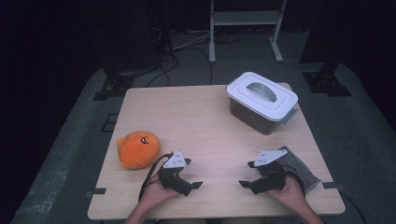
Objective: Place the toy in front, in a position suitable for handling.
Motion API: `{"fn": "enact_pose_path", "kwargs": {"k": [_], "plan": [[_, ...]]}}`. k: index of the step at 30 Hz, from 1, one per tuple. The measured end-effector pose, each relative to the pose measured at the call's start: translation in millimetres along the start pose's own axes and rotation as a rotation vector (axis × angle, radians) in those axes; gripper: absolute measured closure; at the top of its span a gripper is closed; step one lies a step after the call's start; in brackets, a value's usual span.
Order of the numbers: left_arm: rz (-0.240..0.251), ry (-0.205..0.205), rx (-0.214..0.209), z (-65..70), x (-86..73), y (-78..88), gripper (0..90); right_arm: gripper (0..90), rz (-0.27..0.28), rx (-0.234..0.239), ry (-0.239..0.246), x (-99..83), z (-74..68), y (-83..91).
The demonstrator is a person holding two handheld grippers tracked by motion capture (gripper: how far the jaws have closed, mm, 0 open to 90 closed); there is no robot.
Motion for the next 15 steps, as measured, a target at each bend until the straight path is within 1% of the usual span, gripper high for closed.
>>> {"fn": "enact_pose_path", "kwargs": {"k": [2, 5, 6, 9, 11, 15], "plan": [[0.002, 0.001, -0.006, 0.5, 0.4, 0.0, 4.3, 19.5, 0.002, 0.0, -0.002, -0.3, 0.4, 0.3], [0.014, -0.009, -0.029, 3.0, 2.3, 1.3, 5.2, 19.5, 0.01, 0.002, -0.01, -0.8, 1.5, 1.2], [0.016, -0.009, -0.042, 4.1, 3.4, 2.0, 5.3, 19.5, 0.012, 0.002, -0.015, -1.1, 1.9, 1.7], [0.022, -0.013, -0.047, 5.1, 4.9, 2.9, 5.4, 19.5, 0.014, 0.004, -0.017, -1.8, 2.2, 1.8], [0.034, -0.014, -0.061, 6.8, 7.2, 4.5, 5.4, 19.5, 0.014, 0.005, -0.021, -2.2, 2.2, 2.3], [0.057, -0.04, -0.092, 13.8, 12.4, 13.1, 7.2, 19.4, 0.031, 0.006, -0.029, -0.9, 3.3, 4.1]]}}
Point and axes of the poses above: each handheld gripper's, and its own axes: y roughly backward along the jaws, x roughly out of its top, z roughly to its right, the point moved 8 cm from there along -y, roughly forward along the jaws, and after that the axes turned 12 degrees about y, right-handed, at the moved point
